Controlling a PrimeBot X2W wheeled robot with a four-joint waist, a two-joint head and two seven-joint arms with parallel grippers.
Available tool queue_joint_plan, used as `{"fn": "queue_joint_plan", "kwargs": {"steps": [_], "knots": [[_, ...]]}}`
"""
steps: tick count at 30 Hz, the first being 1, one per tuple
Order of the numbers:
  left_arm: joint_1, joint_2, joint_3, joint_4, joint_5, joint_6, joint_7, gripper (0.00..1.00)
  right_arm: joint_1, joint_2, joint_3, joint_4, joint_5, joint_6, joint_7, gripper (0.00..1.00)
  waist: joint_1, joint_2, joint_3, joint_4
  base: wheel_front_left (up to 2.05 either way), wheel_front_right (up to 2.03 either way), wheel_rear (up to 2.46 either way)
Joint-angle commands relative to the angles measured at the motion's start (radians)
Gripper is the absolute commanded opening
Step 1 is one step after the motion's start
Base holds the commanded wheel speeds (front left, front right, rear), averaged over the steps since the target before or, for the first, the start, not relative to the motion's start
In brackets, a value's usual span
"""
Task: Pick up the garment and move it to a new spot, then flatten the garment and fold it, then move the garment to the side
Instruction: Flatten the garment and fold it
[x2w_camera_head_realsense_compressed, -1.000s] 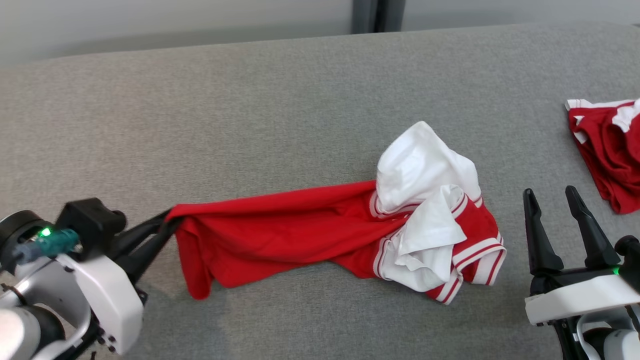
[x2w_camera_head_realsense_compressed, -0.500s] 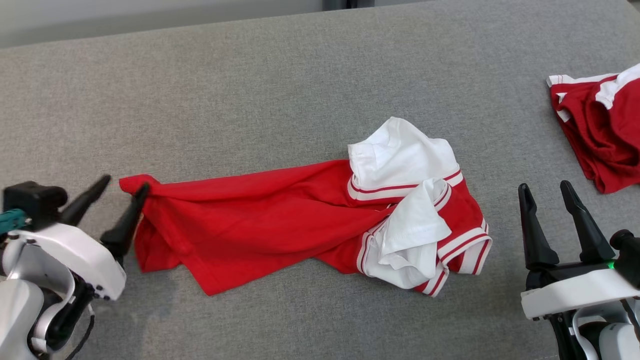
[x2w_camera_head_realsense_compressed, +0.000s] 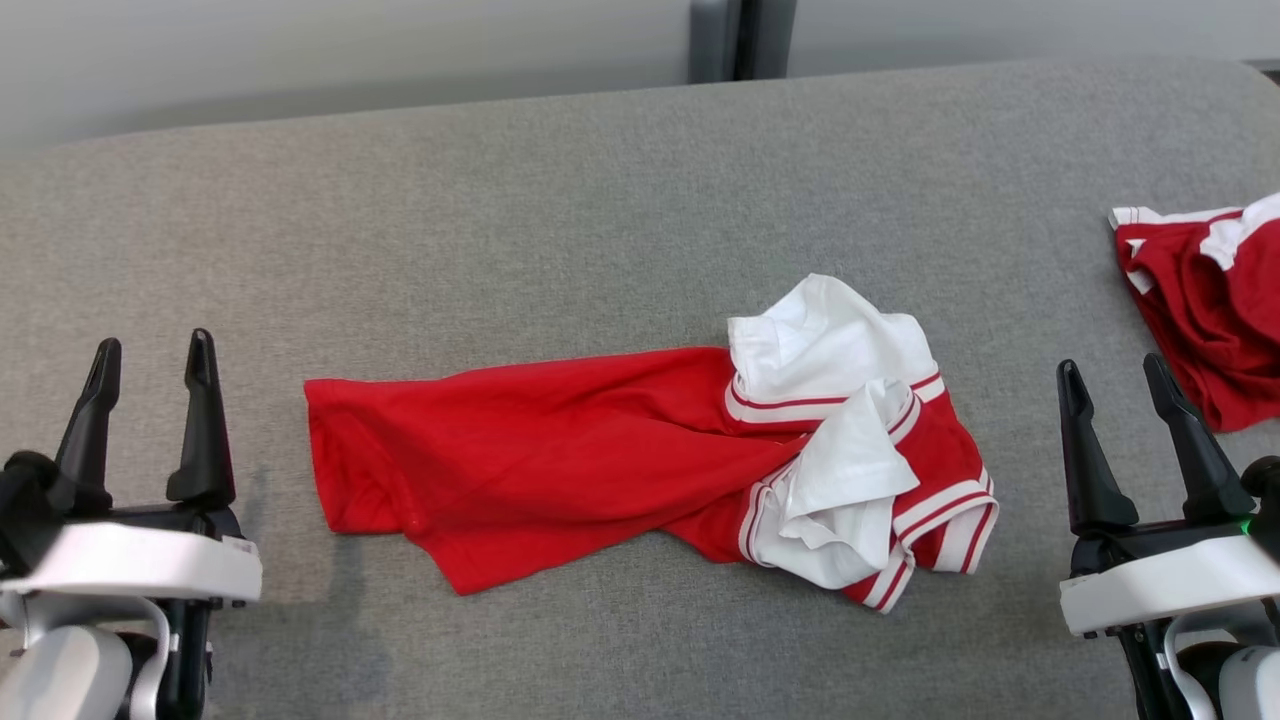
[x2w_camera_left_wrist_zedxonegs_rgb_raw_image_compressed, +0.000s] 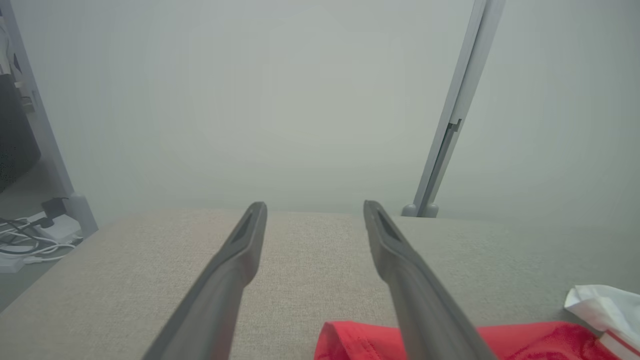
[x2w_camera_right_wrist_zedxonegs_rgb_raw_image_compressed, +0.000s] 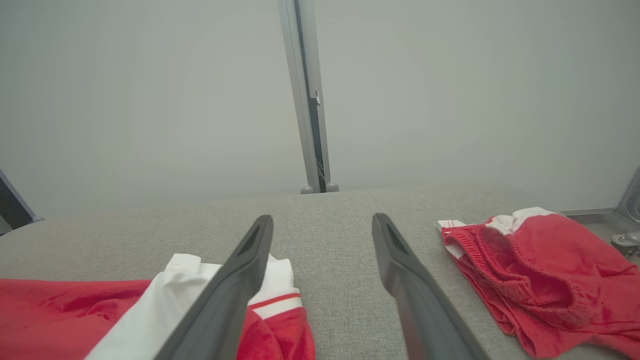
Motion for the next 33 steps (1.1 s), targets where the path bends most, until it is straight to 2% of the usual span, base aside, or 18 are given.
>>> {"fn": "queue_joint_plan", "kwargs": {"steps": [1,5,10,17,25,28,31,33], "knots": [[0.023,-0.012,0.016,-0.029,0.03,0.013,-0.005,1.0,0.005,-0.011,-0.003,-0.005,-0.006,0.0,0.007,1.0,-0.0001,0.0,-0.022,0.016,0.0,0.0,0.0],[0.083,-0.051,0.054,-0.099,0.121,0.034,-0.007,1.0,0.014,-0.019,-0.004,-0.007,-0.005,0.0,0.017,1.0,-0.0001,0.0,-0.056,0.032,0.0,0.0,0.0],[0.146,-0.081,0.066,-0.129,0.19,0.016,-0.006,1.0,0.035,-0.023,-0.004,-0.004,0.001,0.0,0.029,1.0,-0.0001,0.0,-0.09,0.044,0.0,0.0,0.0],[0.193,-0.107,0.077,-0.119,0.227,-0.04,-0.007,1.0,0.063,-0.024,-0.01,-0.005,0.01,0.0,0.04,1.0,-0.0001,0.0,-0.112,0.054,0.0,0.0,0.0],[0.159,-0.119,0.098,-0.103,0.244,-0.128,-0.007,1.0,0.051,-0.029,-0.02,-0.012,0.015,0.0,0.053,1.0,-0.0001,0.0,-0.099,0.073,0.0,0.0,0.0],[0.152,-0.121,0.109,-0.091,0.253,-0.145,-0.007,1.0,0.038,-0.037,-0.025,-0.005,0.028,0.0,0.059,1.0,-0.0001,0.0,-0.094,0.08,0.0,0.0,0.0],[0.14,-0.126,0.117,-0.086,0.263,-0.16,-0.007,1.0,0.01,-0.065,-0.031,0.017,0.057,0.0,0.058,1.0,-0.0001,0.0,-0.078,0.091,0.0,0.0,0.0],[0.119,-0.135,0.115,-0.083,0.272,-0.176,-0.007,1.0,-0.039,-0.114,-0.047,0.067,0.075,0.0,0.054,1.0,-0.0001,0.0,-0.049,0.11,0.0,0.0,0.0]]}}
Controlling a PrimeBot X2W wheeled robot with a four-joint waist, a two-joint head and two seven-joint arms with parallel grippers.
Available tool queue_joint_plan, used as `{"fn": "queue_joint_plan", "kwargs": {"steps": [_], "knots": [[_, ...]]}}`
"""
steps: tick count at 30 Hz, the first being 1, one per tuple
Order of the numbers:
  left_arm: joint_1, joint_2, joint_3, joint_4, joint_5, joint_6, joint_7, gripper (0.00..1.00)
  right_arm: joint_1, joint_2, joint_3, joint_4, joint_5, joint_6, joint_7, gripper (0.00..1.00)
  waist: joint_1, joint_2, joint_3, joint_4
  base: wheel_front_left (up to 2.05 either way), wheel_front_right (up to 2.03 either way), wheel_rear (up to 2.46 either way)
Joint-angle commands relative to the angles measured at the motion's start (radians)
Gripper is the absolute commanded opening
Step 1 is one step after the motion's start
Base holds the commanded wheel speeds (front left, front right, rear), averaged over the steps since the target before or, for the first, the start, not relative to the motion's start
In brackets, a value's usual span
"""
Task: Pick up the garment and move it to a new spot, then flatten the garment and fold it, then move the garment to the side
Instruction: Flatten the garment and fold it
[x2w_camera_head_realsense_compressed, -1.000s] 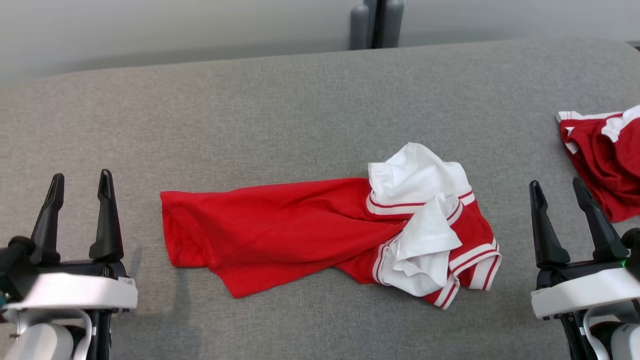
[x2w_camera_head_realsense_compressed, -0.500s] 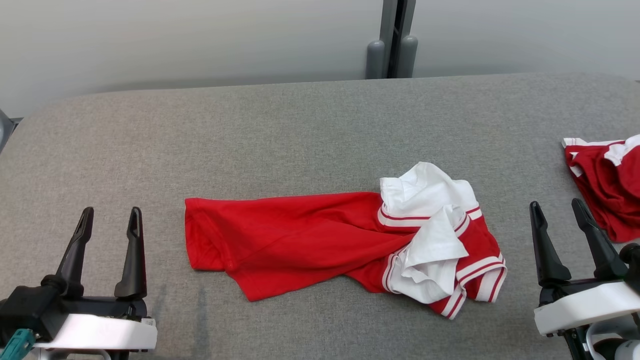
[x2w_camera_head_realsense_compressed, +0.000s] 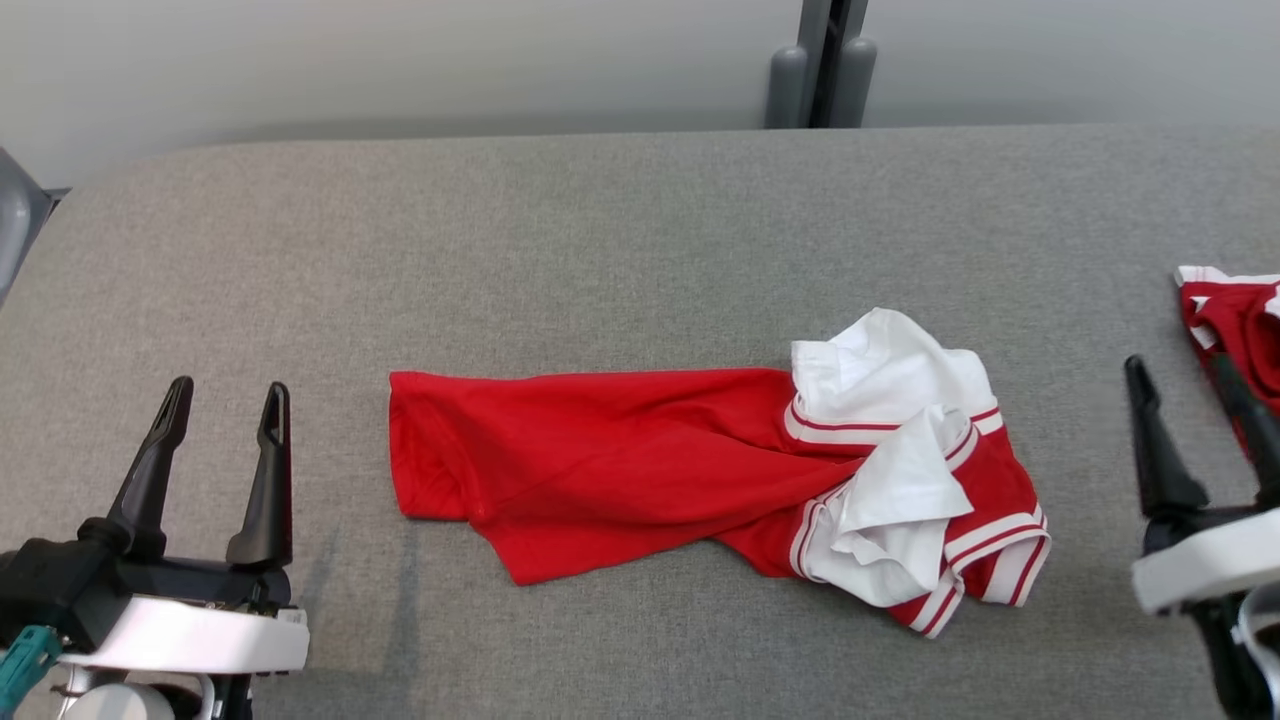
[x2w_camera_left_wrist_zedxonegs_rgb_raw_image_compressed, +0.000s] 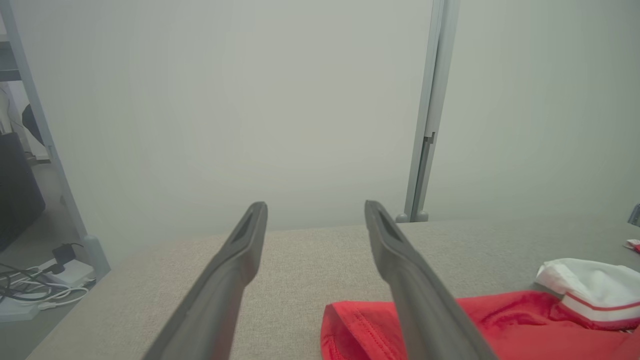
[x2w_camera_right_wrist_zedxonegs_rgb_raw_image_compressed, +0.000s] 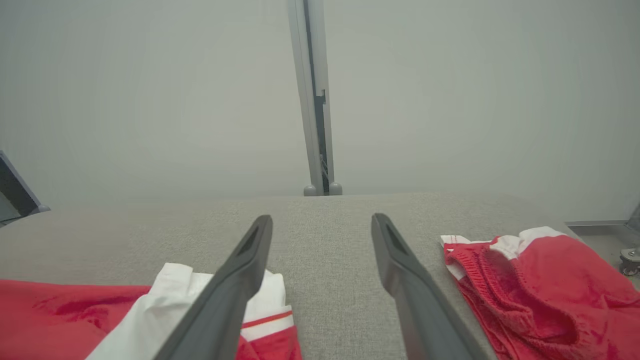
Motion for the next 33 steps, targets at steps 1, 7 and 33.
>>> {"fn": "queue_joint_plan", "kwargs": {"steps": [1,7,33], "knots": [[-0.022,-0.002,0.002,0.002,0.009,-0.008,-0.003,1.0,-0.03,-0.018,-0.002,0.017,0.007,0.0,0.001,1.0,0.0,-0.0001,0.025,0.018,0.0,0.0,0.0],[-0.089,-0.036,-0.011,0.02,0.026,-0.051,-0.003,1.0,-0.199,-0.13,0.076,0.155,0.078,0.0,0.06,1.0,0.0,-0.0001,0.106,0.075,0.0,0.0,0.0],[-0.177,-0.179,0.078,0.119,0.128,-0.188,-0.003,1.0,-0.613,-0.408,0.474,0.342,0.378,0.0,0.299,0.0,0.0,-0.0001,0.18,0.142,0.0,0.0,0.0]]}}
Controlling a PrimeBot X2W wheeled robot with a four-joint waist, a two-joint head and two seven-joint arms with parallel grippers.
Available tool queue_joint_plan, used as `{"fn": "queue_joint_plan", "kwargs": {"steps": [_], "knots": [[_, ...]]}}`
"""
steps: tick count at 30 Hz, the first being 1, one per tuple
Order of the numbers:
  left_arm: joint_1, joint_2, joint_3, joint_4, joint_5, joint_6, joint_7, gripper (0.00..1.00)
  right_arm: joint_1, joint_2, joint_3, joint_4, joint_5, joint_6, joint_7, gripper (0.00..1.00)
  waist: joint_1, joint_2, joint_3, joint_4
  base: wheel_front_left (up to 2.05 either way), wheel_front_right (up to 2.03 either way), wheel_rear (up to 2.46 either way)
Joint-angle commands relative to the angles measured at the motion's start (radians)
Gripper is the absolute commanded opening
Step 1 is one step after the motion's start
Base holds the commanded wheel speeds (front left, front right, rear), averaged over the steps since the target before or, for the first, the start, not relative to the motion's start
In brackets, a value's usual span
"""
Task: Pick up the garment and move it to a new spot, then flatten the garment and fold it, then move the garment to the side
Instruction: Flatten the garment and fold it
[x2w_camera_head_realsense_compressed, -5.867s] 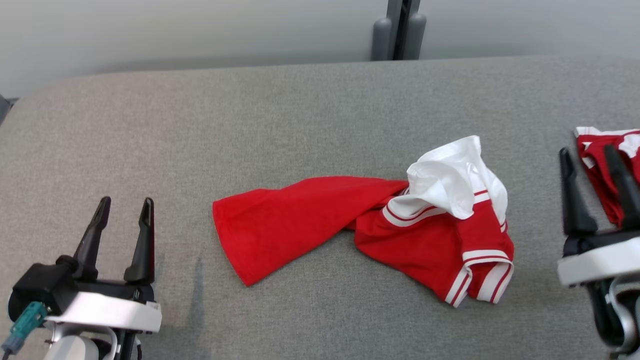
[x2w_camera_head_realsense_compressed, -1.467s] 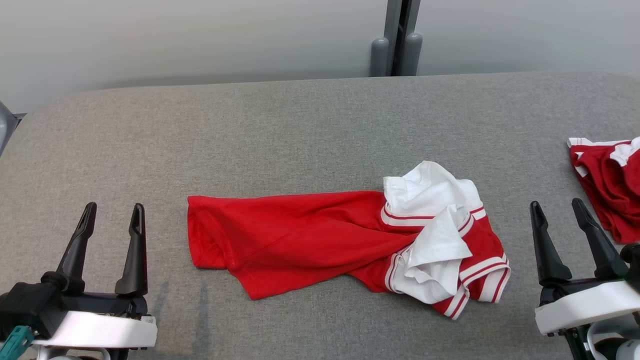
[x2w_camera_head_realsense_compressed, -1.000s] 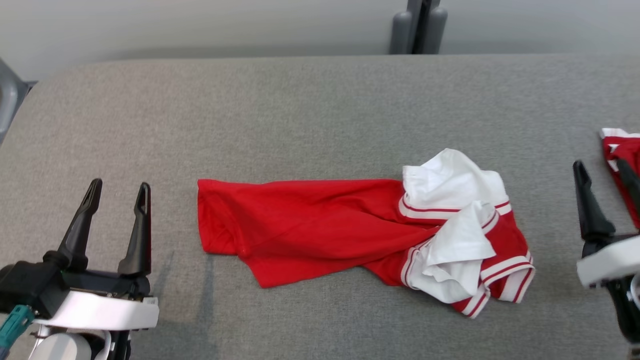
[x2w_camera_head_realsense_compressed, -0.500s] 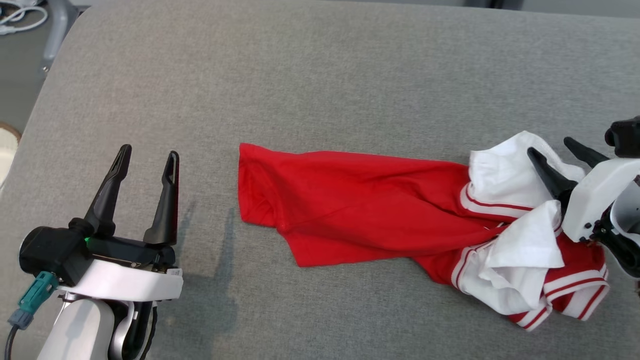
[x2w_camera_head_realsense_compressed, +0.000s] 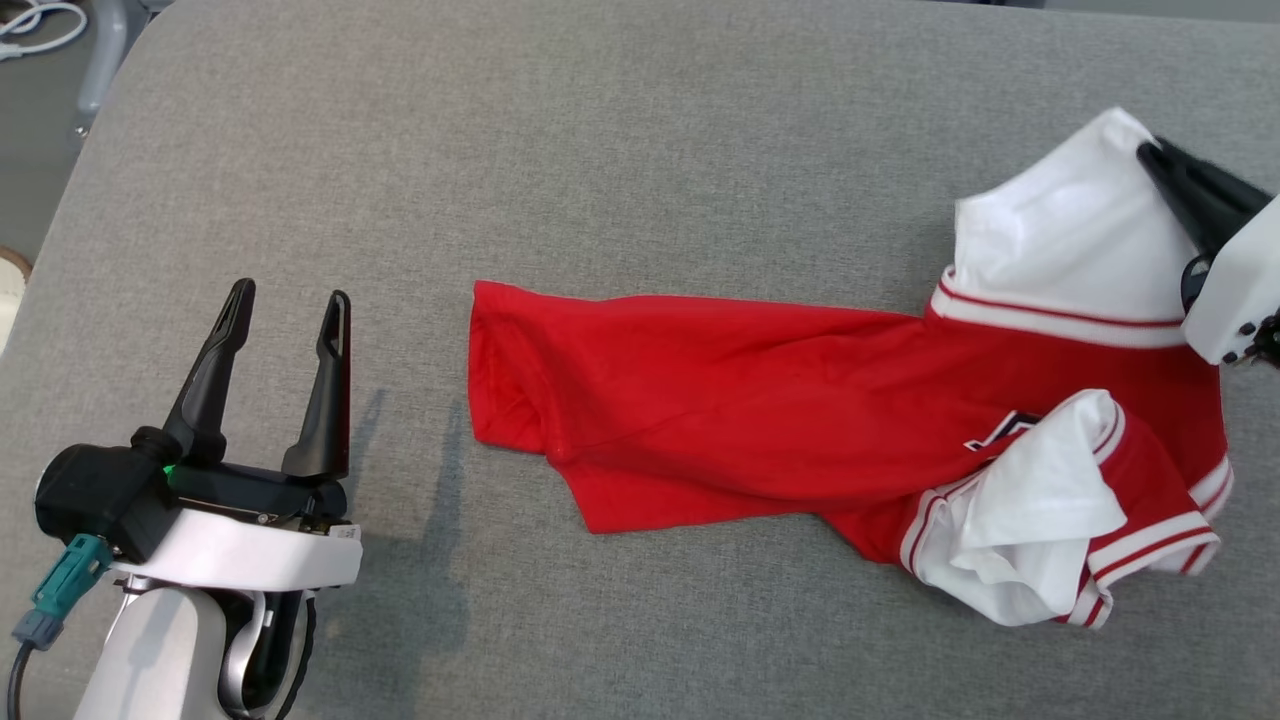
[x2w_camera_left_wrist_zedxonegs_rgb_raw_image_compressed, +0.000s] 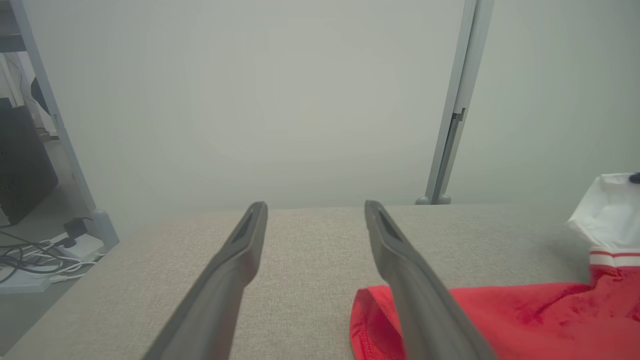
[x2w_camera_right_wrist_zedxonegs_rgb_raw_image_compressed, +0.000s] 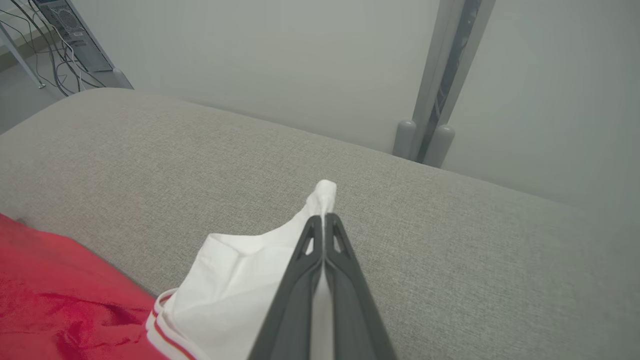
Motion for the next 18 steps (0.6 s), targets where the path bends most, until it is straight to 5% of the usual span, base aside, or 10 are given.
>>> {"fn": "queue_joint_plan", "kwargs": {"steps": [1,11,18], "knots": [[-0.006,0.0,0.011,0.002,0.011,-0.006,-0.003,1.0,-0.021,-0.02,0.004,-0.028,-0.016,0.0,-0.029,0.0,0.0,0.0,-0.006,-0.01,0.0,0.0,0.0],[0.021,-0.023,0.04,0.002,0.042,-0.025,-0.003,1.0,0.151,-0.01,-0.058,-0.164,-0.106,0.0,-0.192,0.0,0.0,0.0,-0.046,-0.043,0.0,0.0,0.0],[0.041,-0.028,0.056,0.001,0.048,-0.032,-0.003,1.0,0.452,0.095,-0.116,-0.162,-0.12,0.0,-0.258,0.0,0.0,0.0,-0.049,-0.063,0.0,0.0,0.0]]}}
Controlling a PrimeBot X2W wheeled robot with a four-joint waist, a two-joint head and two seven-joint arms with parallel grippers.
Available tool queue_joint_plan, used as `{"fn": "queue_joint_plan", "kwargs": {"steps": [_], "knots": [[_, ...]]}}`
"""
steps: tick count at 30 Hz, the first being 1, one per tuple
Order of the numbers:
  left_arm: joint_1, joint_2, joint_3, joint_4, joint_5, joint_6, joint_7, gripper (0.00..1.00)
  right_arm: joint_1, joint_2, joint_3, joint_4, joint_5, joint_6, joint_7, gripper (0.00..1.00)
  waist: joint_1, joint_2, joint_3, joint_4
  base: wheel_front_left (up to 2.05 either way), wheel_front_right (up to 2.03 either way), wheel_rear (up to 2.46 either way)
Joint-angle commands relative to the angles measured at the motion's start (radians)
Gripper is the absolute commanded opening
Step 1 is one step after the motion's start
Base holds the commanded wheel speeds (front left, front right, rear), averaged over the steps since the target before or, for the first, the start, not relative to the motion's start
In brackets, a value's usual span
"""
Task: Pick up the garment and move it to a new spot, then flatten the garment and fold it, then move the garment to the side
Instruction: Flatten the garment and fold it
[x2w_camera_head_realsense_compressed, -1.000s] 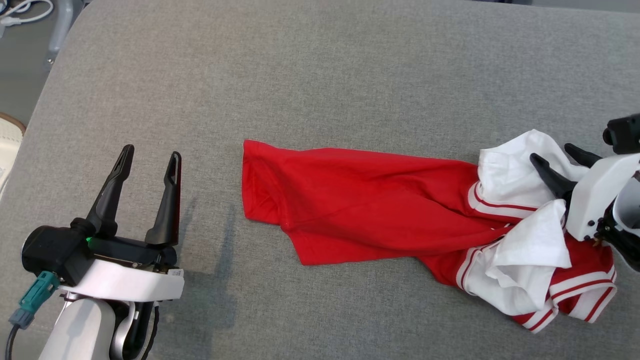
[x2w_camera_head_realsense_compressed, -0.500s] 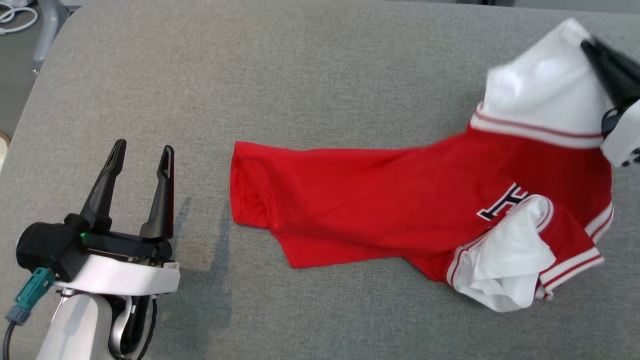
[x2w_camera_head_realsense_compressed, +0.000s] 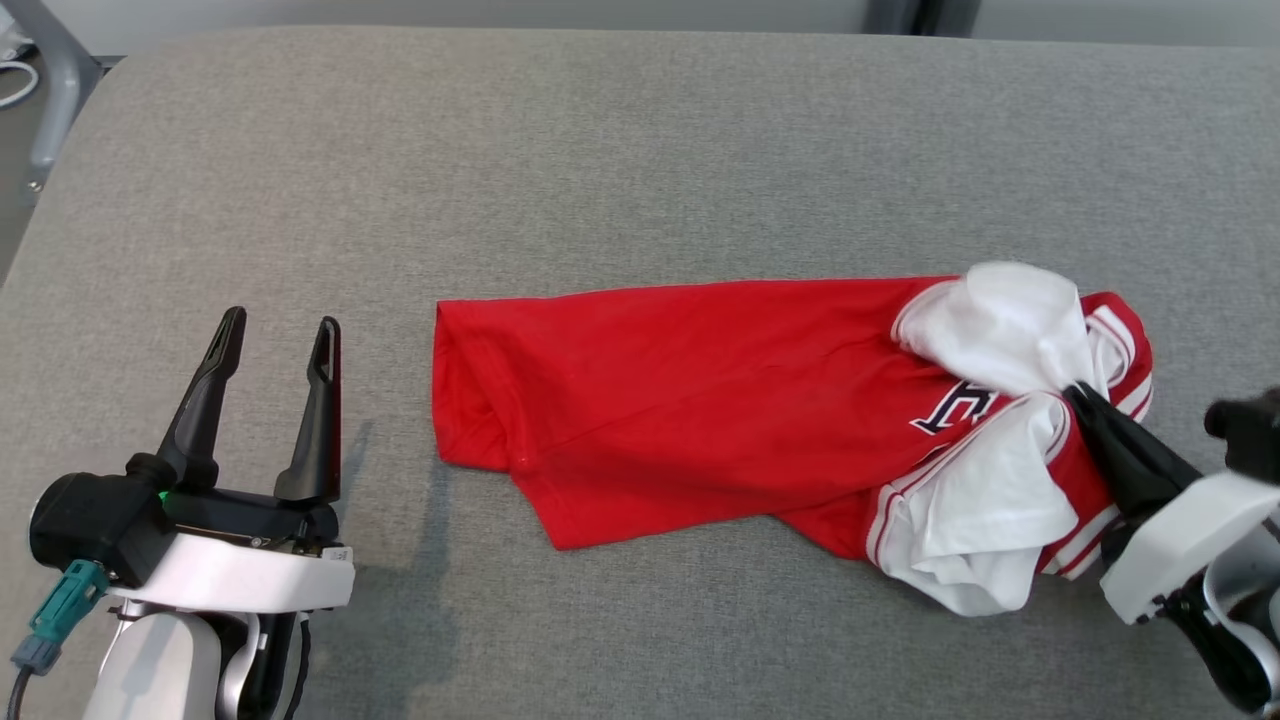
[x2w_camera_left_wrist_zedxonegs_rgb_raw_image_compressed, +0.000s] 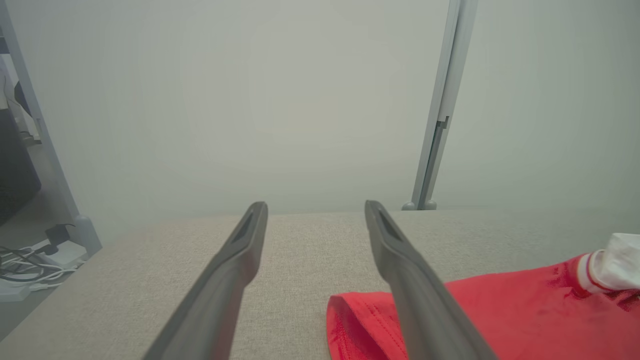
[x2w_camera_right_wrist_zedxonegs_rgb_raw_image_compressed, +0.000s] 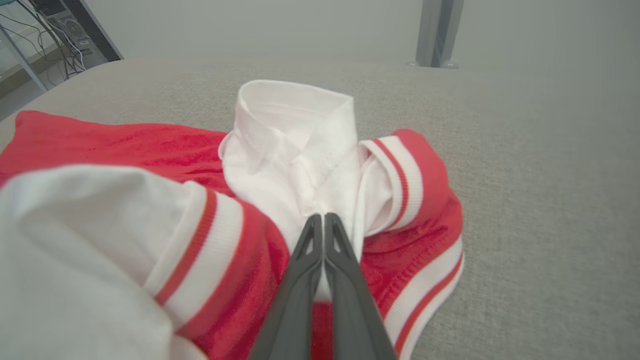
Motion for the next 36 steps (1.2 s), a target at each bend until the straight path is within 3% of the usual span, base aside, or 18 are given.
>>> {"fn": "queue_joint_plan", "kwargs": {"steps": [1,6,8,18,25,31,36], "knots": [[0.004,0.006,0.008,-0.002,0.006,-0.003,-0.003,1.0,0.026,0.012,-0.022,0.008,-0.011,0.0,-0.024,0.0,0.0,-0.0001,0.0,-0.011,0.0,0.0,0.0],[0.013,0.014,0.021,-0.001,0.012,-0.005,-0.003,1.0,0.083,0.084,-0.07,0.047,-0.008,0.0,-0.089,0.0,0.0,-0.0001,-0.005,-0.036,0.0,0.0,0.0],[0.016,0.018,0.024,0.002,0.014,-0.006,-0.003,1.0,0.091,0.112,-0.089,0.051,-0.001,0.0,-0.121,1.0,0.0,-0.0001,-0.011,-0.043,0.0,0.0,0.0],[0.047,0.027,0.038,0.003,0.016,0.015,-0.001,1.0,0.132,0.194,-0.229,-0.025,-0.059,0.0,-0.224,1.0,0.0,-0.0001,-0.05,-0.077,0.0,0.0,0.0],[0.088,0.026,0.051,-0.01,0.002,0.04,0.011,1.0,0.164,0.291,-0.386,-0.175,-0.257,0.0,-0.218,1.0,0.0,-0.0001,-0.087,-0.1,0.0,0.0,0.0],[0.123,0.031,0.053,-0.015,-0.006,0.047,0.022,1.0,0.202,0.341,-0.391,-0.294,-0.354,0.0,-0.153,1.0,0.0,-0.0001,-0.124,-0.106,0.0,0.0,0.0],[0.143,0.037,0.044,-0.011,-0.009,0.049,0.039,1.0,0.244,0.365,-0.384,-0.335,-0.368,0.0,-0.11,1.0,0.0,-0.0001,-0.144,-0.107,0.0,0.0,0.0]]}}
